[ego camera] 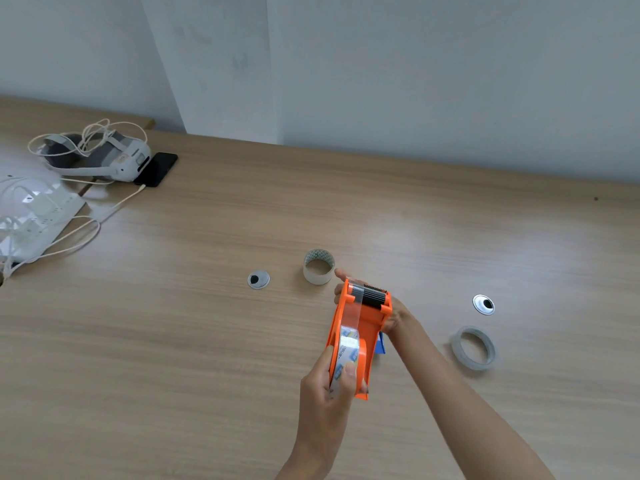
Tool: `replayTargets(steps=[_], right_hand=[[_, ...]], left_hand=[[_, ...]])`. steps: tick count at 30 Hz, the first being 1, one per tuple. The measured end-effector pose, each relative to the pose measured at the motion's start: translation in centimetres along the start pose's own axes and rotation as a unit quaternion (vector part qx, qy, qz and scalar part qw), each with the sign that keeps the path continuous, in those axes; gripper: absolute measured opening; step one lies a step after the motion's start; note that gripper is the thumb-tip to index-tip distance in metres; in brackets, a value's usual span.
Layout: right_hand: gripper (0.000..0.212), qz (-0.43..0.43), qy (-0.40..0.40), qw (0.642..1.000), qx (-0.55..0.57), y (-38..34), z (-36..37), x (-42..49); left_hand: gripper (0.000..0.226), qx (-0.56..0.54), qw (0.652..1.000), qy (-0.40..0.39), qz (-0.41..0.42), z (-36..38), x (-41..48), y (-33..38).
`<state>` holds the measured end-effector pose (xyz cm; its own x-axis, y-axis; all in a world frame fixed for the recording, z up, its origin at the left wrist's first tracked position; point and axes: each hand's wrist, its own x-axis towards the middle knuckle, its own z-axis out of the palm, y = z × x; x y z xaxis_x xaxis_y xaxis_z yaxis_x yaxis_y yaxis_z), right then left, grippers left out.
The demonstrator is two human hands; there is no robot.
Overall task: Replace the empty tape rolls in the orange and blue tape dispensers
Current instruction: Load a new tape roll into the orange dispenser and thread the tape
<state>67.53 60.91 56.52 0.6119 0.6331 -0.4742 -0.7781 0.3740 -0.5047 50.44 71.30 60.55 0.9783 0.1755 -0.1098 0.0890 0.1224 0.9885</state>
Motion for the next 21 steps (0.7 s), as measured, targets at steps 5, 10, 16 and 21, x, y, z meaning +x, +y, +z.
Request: replayTargets(steps=[5, 10, 16, 21], right_hand=[[0.004, -0.032, 0.156, 0.985, 0.062, 4.9, -3.5, 2.7], [0.01, -0.042, 0.093, 0.993, 0.056, 5.1, -2.1, 4.0], [0.054, -0.024, 0.019, 0.998, 0.052, 6.2, -1.6, 4.8], [0.07, 0.005, 0.066, 0.988, 0.136, 7.9, -2.3, 6.6]], left_hand=[[0.037, 0.007, 1.0, 0.024, 0.008, -1.0, 0.6, -0.4], [0.035, 0.002, 0.999, 0.04, -0.003, -1.9, 1.4, -1.5], [0.032, 0.0, 0.997, 0.072, -0.021, -2.3, 3.4, -2.7], [0.043, 0.024, 0.993, 0.102, -0.059, -2.6, 6.5, -4.8]])
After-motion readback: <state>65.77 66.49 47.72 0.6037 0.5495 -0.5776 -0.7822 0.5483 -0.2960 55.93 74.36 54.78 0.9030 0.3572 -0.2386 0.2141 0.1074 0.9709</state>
